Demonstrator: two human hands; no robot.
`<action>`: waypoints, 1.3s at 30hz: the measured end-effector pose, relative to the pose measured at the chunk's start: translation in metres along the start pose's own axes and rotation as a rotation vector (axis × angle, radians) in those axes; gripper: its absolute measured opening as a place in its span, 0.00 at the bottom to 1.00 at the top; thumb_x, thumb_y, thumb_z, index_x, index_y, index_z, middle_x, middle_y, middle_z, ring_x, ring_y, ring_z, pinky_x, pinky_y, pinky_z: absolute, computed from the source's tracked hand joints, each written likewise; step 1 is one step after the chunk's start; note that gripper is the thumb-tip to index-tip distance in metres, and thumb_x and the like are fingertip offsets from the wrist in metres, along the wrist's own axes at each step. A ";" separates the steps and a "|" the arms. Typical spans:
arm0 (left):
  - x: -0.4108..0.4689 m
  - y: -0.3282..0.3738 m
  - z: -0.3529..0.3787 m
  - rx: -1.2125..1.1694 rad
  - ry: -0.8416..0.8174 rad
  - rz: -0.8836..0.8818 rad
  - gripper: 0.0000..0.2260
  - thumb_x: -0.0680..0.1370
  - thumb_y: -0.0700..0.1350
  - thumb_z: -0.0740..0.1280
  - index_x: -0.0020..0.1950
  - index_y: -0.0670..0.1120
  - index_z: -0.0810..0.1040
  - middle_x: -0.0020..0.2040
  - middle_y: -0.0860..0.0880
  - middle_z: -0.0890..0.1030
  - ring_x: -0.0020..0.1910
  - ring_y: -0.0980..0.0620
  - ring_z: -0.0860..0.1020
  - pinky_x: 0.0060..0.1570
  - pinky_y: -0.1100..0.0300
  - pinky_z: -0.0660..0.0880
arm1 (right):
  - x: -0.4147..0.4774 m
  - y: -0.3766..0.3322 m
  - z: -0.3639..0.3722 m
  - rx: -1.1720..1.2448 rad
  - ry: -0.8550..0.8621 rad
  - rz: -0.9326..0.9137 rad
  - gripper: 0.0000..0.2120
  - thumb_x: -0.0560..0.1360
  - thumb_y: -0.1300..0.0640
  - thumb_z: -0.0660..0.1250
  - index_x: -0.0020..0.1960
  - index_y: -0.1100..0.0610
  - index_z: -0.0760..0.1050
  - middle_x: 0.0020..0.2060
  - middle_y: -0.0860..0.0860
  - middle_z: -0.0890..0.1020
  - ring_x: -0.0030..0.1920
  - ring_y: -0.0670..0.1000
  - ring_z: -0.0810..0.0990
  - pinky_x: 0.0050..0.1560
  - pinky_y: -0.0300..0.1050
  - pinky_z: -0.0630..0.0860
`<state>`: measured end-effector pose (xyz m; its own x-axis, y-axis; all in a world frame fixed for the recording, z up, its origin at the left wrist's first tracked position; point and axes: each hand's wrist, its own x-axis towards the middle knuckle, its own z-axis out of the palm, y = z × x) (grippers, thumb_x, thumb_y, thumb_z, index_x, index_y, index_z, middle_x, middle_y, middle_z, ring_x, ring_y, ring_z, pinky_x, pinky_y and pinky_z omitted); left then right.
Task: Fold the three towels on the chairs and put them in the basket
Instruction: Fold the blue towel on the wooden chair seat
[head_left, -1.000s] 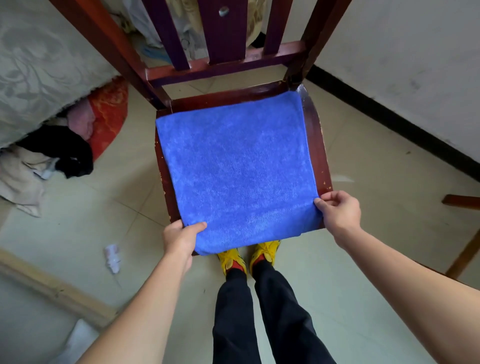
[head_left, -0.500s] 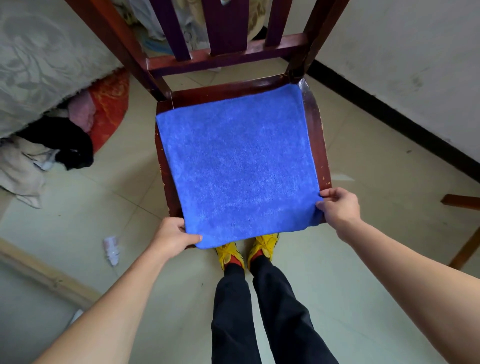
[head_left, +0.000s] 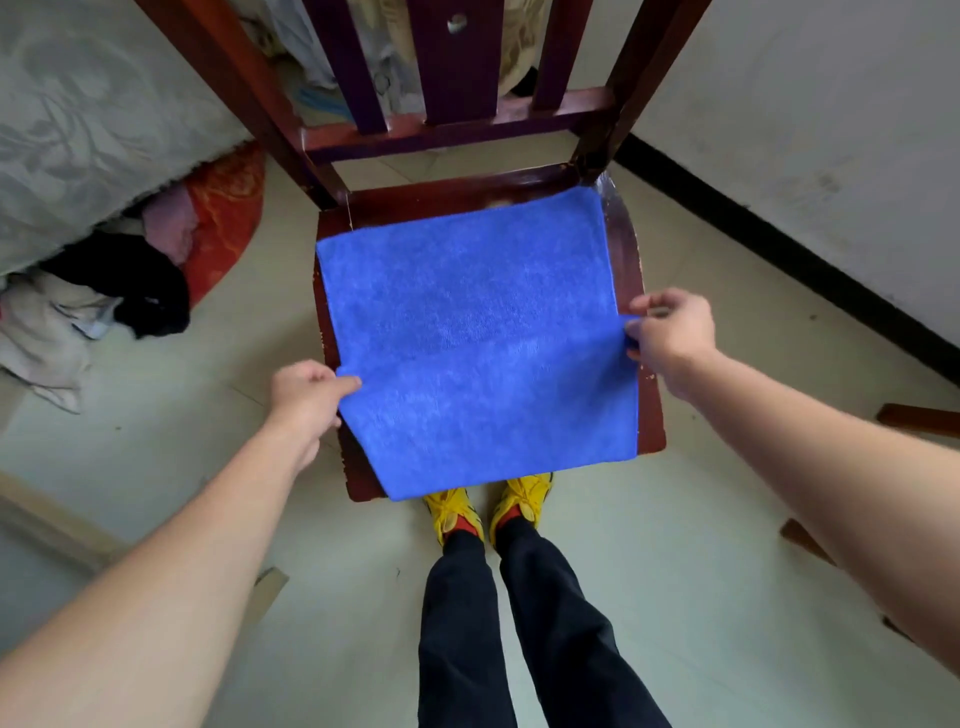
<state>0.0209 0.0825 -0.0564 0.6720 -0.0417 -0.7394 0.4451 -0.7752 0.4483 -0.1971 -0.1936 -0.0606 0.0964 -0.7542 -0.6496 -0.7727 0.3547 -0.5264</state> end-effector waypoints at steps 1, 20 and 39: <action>0.005 0.009 0.003 -0.032 0.047 0.003 0.14 0.73 0.38 0.71 0.35 0.45 0.67 0.45 0.42 0.77 0.29 0.49 0.68 0.27 0.58 0.66 | 0.007 -0.011 0.005 0.040 -0.002 -0.005 0.13 0.72 0.69 0.66 0.38 0.52 0.73 0.35 0.51 0.77 0.32 0.52 0.77 0.29 0.42 0.77; -0.025 -0.023 0.022 -0.229 -0.044 -0.073 0.06 0.72 0.34 0.71 0.46 0.43 0.80 0.44 0.48 0.83 0.39 0.53 0.80 0.36 0.62 0.76 | -0.026 0.076 0.001 -0.121 -0.076 0.142 0.10 0.74 0.55 0.69 0.36 0.58 0.74 0.31 0.52 0.75 0.34 0.54 0.71 0.34 0.48 0.72; -0.044 -0.035 0.041 -0.177 -0.058 -0.201 0.18 0.70 0.40 0.76 0.56 0.41 0.74 0.45 0.46 0.81 0.41 0.51 0.79 0.38 0.62 0.73 | -0.029 0.078 -0.006 -0.170 -0.135 0.140 0.05 0.70 0.56 0.73 0.42 0.56 0.79 0.37 0.52 0.82 0.37 0.55 0.78 0.41 0.49 0.76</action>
<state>-0.0487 0.0857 -0.0599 0.5267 0.0620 -0.8478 0.6660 -0.6498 0.3663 -0.2636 -0.1469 -0.0795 0.0551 -0.6199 -0.7828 -0.8776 0.3438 -0.3340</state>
